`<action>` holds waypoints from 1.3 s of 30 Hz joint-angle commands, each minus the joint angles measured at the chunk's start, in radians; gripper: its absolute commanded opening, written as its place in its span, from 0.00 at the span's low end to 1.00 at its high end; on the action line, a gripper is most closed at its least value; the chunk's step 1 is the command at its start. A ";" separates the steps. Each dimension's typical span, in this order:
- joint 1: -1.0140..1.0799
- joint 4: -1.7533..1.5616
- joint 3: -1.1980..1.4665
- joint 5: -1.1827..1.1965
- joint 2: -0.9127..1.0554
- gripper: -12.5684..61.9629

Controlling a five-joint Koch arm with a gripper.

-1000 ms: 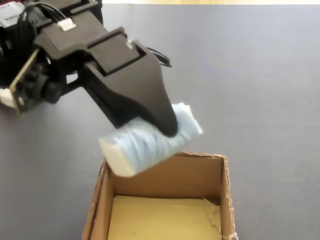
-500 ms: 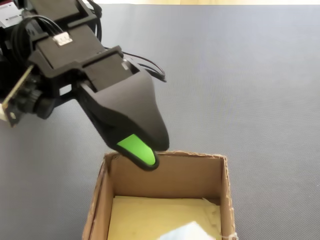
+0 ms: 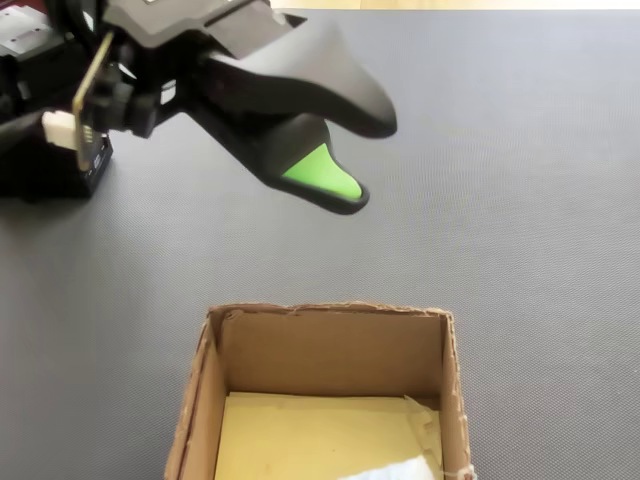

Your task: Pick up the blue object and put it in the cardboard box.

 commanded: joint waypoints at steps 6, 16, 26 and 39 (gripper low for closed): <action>-0.196 -0.044 0.098 0.021 0.166 0.62; -0.414 -0.063 0.322 0.018 0.334 0.62; -0.594 -0.061 0.535 0.018 0.486 0.62; -0.604 -0.095 0.747 0.025 0.494 0.62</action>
